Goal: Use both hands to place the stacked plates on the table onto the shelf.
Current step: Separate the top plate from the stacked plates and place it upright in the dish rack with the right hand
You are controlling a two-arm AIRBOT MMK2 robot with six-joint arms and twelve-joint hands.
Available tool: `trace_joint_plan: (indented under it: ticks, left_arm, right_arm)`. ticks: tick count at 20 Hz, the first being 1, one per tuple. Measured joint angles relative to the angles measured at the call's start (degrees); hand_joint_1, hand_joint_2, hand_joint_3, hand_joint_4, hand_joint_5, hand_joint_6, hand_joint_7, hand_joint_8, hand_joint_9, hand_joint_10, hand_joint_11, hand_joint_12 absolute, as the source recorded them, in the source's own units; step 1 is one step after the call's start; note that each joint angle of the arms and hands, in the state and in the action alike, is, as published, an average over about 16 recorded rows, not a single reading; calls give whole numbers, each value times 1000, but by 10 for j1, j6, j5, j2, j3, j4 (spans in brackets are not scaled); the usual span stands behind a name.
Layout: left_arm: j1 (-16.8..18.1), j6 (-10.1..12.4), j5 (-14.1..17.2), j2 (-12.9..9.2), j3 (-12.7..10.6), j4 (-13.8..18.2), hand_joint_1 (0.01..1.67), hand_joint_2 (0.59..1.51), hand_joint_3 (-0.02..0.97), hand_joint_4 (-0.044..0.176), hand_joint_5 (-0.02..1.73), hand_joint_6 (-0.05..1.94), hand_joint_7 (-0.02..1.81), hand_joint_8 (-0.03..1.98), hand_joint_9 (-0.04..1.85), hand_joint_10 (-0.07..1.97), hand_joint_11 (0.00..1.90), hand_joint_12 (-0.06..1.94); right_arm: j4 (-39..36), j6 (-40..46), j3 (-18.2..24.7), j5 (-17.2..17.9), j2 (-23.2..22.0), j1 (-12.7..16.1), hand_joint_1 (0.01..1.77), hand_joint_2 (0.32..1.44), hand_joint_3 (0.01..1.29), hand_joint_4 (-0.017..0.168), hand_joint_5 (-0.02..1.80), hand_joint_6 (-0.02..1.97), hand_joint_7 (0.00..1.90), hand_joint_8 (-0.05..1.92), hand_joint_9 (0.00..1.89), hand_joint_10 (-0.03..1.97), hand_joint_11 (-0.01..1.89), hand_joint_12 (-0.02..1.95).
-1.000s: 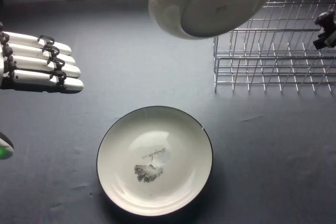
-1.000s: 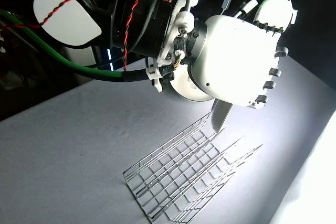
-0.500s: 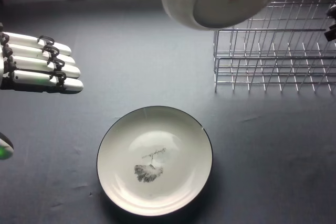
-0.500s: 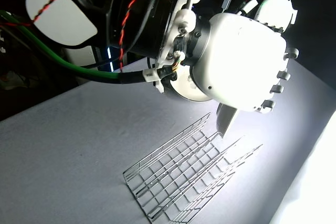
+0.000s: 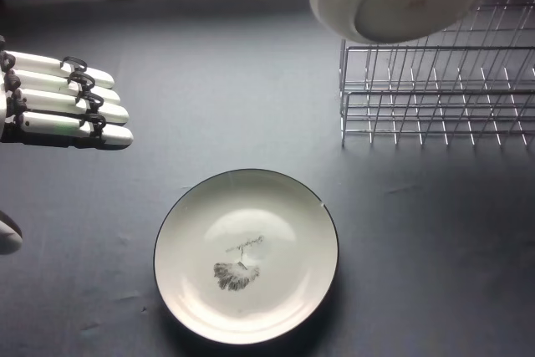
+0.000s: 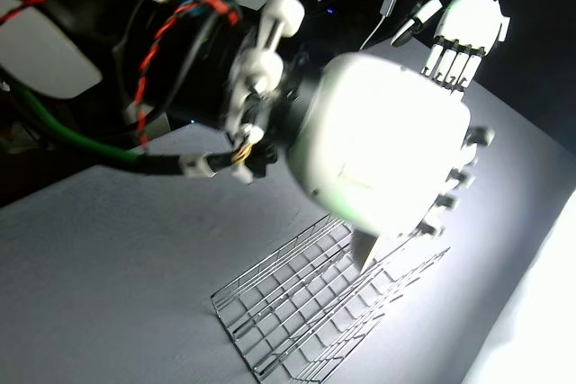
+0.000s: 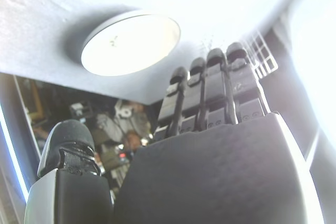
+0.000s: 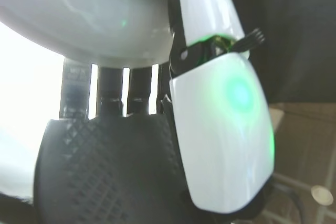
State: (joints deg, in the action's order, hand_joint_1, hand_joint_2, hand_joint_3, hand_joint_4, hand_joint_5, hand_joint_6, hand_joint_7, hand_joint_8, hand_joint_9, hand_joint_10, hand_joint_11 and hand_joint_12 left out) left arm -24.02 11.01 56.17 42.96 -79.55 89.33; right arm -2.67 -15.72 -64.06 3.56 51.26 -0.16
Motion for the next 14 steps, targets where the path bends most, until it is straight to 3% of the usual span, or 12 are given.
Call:
trace_joint_plan:
  ticks: [14]
  left_arm:
    - [-4, -1, 21, 5, 0, 6, 15, 1115, 13, 5, 22, 7, 20, 5, 22, 9, 14, -11]
  right_arm:
    - [-26, -1, -45, 7, -20, -46, 1356, 1043, 15, -8, 841, 1161, 933, 923, 898, 1220, 758, 1275]
